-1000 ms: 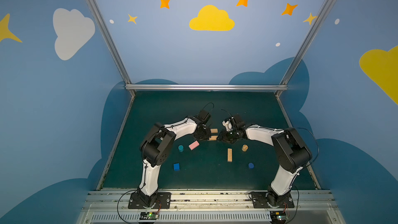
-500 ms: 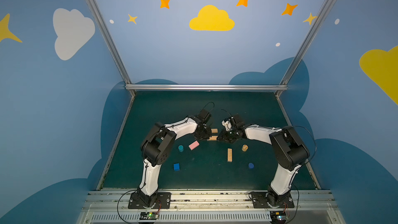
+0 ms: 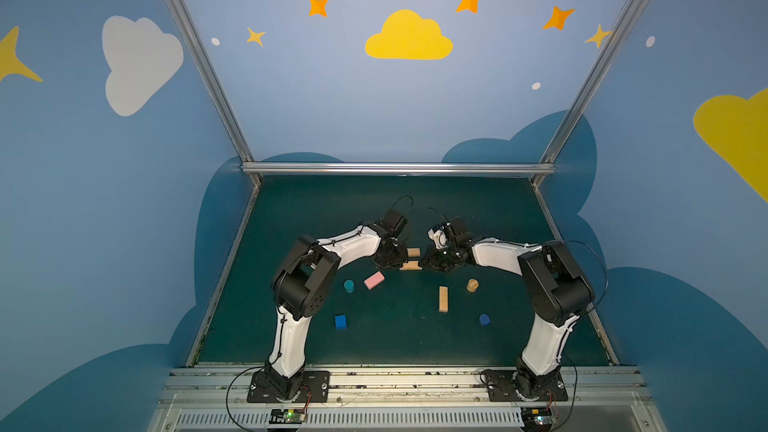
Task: Build the wood block tower
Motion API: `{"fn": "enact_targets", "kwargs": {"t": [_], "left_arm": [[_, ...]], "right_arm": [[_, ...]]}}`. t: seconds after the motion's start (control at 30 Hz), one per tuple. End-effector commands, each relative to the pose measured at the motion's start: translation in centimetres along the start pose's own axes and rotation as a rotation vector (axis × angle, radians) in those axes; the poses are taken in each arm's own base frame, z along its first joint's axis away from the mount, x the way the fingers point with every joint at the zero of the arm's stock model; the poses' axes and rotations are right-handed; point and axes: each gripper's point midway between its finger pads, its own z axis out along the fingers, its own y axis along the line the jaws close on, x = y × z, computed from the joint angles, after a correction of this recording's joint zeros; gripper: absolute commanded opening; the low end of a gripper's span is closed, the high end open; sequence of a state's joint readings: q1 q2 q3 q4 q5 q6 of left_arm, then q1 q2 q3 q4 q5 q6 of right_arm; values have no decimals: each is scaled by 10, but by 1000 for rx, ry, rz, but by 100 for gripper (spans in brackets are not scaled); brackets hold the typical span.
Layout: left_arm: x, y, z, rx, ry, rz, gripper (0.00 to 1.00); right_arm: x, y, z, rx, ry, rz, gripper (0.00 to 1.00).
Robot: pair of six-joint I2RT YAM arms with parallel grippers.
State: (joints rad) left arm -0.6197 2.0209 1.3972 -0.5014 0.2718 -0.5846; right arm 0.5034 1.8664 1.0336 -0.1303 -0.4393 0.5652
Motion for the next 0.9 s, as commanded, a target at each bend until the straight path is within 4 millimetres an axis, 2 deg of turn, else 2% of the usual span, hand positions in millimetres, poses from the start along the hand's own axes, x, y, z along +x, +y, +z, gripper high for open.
{"fn": "enact_targets", "kwargs": {"t": [0.0,0.27,0.87], "left_arm": [[-1,4,10,-24,7,-5,11],[-4,4,10,-26,0,-8,10],[-12,3,13,-29,-5,-8,10]], "right_arm": [[-2,2,7,-5,9,1,15],[-4,5,10,-15,9,3,11],[-9,6,14,-14,9,13,11]]}}
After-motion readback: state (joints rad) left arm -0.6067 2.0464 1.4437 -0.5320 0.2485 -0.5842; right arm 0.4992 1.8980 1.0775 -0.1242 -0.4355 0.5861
